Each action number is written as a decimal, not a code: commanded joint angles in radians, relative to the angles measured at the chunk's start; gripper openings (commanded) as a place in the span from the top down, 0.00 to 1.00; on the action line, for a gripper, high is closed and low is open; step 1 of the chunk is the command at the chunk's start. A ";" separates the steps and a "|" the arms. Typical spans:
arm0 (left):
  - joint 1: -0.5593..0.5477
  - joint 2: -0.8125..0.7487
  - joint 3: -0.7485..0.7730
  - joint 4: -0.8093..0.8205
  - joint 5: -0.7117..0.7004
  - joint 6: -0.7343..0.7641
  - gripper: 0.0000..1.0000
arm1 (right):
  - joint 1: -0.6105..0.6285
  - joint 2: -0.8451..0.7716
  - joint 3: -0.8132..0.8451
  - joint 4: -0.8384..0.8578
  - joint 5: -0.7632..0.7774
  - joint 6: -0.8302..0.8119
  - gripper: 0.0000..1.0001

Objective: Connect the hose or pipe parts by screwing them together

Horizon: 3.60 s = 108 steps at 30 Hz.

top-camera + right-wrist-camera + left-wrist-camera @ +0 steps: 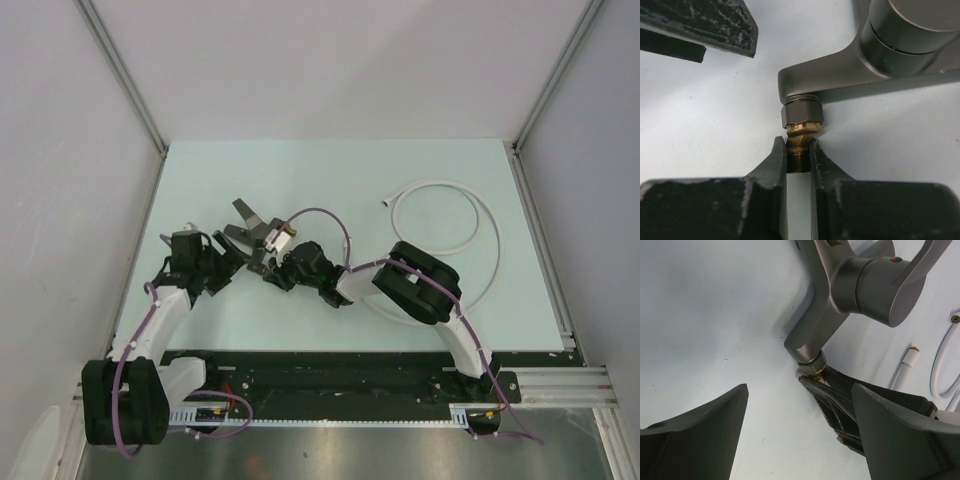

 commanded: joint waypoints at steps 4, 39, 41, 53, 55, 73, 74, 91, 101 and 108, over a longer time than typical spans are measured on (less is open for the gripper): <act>0.026 -0.074 -0.116 0.214 0.059 -0.138 0.12 | 0.031 -0.042 0.032 0.037 -0.032 -0.017 1.00; 0.026 0.052 -0.355 0.602 0.145 -0.409 0.41 | 0.047 -0.103 -0.013 0.084 -0.095 0.075 1.00; 0.026 0.058 -0.358 0.607 0.145 -0.414 0.43 | 0.047 -0.103 -0.014 0.086 -0.099 0.078 1.00; 0.026 0.072 -0.370 0.638 0.145 -0.428 0.80 | 0.047 -0.105 -0.030 0.077 -0.102 0.075 1.00; 0.026 0.078 -0.372 0.644 0.146 -0.431 0.93 | 0.048 -0.108 -0.033 0.075 -0.099 0.078 1.00; -0.001 -0.029 -0.441 0.687 0.108 -0.489 1.00 | -0.122 -0.388 -0.034 -0.530 0.337 0.338 0.42; -0.001 -0.043 -0.444 0.687 0.108 -0.495 1.00 | -0.139 -0.390 -0.033 -0.561 0.362 0.371 0.42; -0.097 -0.055 -0.443 0.690 0.089 -0.535 1.00 | -0.300 -0.304 -0.033 -0.672 0.436 0.512 0.53; -0.105 -0.049 -0.441 0.693 0.077 -0.533 1.00 | -0.273 -0.332 -0.057 -0.690 0.554 0.529 0.50; -0.111 -0.049 -0.447 0.694 0.073 -0.538 1.00 | -0.266 -0.349 -0.128 -0.606 0.536 0.543 0.50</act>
